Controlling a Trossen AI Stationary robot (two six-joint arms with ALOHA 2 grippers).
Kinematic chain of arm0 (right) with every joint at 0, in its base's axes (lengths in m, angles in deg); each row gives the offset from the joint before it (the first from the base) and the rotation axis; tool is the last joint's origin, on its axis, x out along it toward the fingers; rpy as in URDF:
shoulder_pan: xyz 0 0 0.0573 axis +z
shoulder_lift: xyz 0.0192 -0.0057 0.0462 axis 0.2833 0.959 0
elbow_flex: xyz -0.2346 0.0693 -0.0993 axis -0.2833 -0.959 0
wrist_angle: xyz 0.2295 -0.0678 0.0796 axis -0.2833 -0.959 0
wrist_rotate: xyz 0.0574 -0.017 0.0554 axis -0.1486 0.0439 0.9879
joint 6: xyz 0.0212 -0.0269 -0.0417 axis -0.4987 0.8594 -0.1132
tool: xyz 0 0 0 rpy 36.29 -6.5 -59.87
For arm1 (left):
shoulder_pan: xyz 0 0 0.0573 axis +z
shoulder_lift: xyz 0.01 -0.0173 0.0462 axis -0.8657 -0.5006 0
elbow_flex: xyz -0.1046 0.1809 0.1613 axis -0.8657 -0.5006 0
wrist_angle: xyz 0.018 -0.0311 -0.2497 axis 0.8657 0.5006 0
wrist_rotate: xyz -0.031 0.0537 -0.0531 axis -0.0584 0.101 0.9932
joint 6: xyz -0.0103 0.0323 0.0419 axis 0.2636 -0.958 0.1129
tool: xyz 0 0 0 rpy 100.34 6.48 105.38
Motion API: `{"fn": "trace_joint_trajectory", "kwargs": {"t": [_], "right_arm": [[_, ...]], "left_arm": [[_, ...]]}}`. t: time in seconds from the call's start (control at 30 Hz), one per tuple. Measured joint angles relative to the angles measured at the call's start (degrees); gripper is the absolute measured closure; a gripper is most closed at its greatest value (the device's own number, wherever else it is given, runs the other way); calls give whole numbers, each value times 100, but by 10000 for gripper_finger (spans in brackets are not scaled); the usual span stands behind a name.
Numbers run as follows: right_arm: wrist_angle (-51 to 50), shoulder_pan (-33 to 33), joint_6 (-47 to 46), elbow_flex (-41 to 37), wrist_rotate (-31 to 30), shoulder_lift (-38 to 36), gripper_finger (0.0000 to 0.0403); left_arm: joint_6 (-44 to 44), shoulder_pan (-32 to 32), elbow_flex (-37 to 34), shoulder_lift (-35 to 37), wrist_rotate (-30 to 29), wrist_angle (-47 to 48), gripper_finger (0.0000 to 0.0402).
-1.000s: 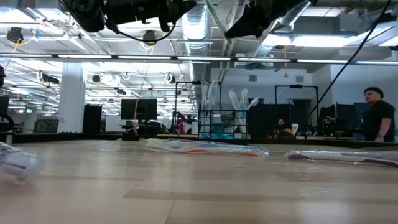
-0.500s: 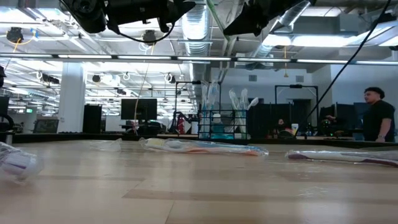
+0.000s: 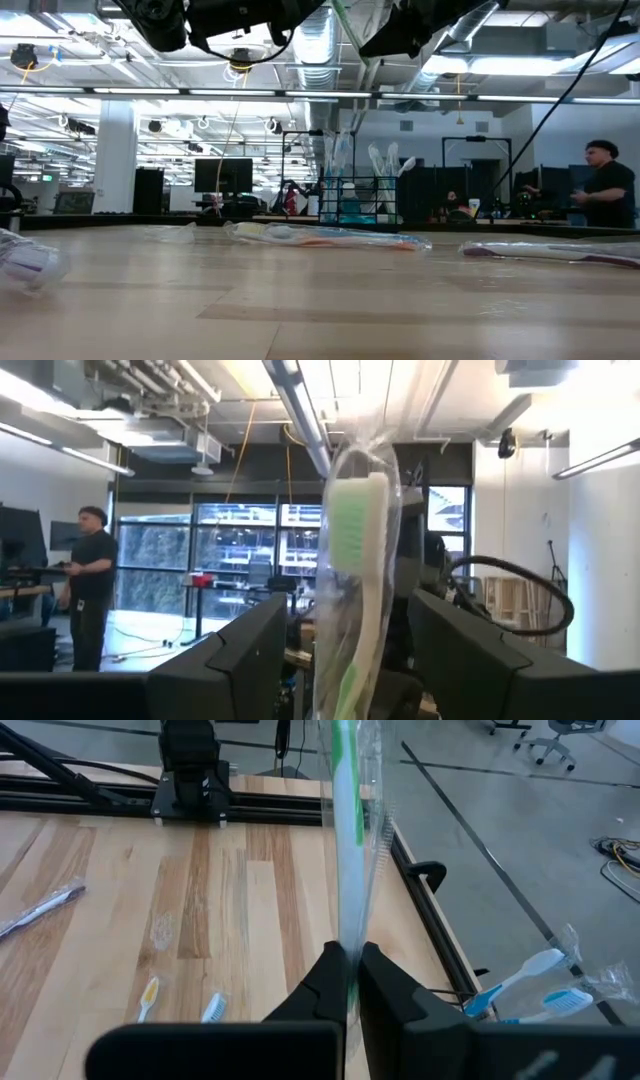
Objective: Pick & Place toothbrushing station
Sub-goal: Put the green toothbrush into the mesh organizer
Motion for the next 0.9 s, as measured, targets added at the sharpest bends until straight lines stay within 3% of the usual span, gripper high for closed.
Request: {"fn": "trace_joint_trajectory", "kwargs": {"t": [0.27, 0.8, 0.9], "right_arm": [[-5, 0, -2, 0, 0, 0, 402], [-9, -2, -17, 0, -2, 0, 396], [-9, -2, -18, 0, -2, 0, 383]], "left_arm": [[-2, 0, -2, -7, 0, 19, 212], [-273, 0, -7, -7, 146, 9, 387], [-297, 0, -7, -7, 198, -1, 391]]}}
